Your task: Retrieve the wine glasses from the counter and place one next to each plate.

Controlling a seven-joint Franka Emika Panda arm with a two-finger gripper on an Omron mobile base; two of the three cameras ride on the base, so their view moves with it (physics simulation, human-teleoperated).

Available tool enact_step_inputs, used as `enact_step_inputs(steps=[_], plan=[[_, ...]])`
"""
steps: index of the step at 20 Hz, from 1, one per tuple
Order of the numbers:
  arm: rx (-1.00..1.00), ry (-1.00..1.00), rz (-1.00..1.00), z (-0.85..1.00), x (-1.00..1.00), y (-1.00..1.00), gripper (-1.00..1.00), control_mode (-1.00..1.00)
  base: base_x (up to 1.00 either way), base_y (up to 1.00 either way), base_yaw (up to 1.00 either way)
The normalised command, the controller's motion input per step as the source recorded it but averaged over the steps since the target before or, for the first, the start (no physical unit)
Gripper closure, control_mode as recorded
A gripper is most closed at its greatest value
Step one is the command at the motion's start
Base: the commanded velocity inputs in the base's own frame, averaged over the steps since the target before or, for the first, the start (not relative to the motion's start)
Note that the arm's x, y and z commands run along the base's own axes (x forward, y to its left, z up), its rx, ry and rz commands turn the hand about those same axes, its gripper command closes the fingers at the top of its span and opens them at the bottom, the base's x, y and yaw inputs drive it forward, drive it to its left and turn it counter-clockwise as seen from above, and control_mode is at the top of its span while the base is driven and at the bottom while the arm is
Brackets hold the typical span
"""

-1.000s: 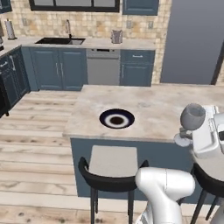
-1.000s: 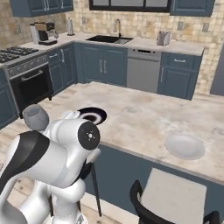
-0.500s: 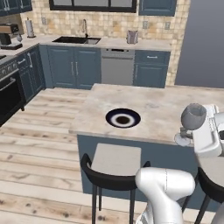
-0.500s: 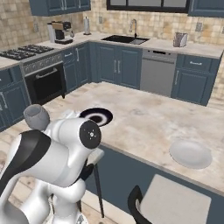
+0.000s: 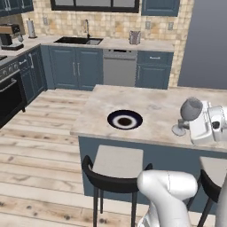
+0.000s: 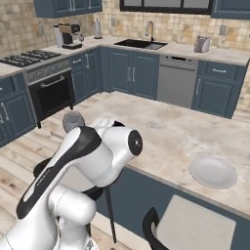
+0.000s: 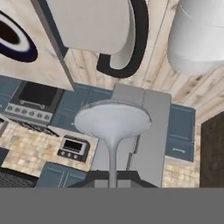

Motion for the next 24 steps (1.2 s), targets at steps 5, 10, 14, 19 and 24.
enact_step_inputs(steps=[5, 10, 14, 19, 24], plan=[[0.01, 0.02, 0.08, -0.31, 0.97, -0.37, 1.0, -1.0, 0.0, 0.0, 0.0], [0.0, 0.0, 0.06, -0.34, 0.87, -0.27, 1.0, -1.0, 0.0, 0.0, 0.0], [0.0, 0.0, 0.06, -0.39, 0.79, -0.25, 1.0, -1.0, 0.0, 0.0, 0.0], [0.0, 0.0, 0.04, -0.34, 0.71, -0.19, 1.0, -1.0, 0.0, 0.0, 0.0], [0.0, 0.0, 0.01, -0.27, 0.62, -0.07, 1.0, -1.0, 0.0, 0.0, 0.0]])
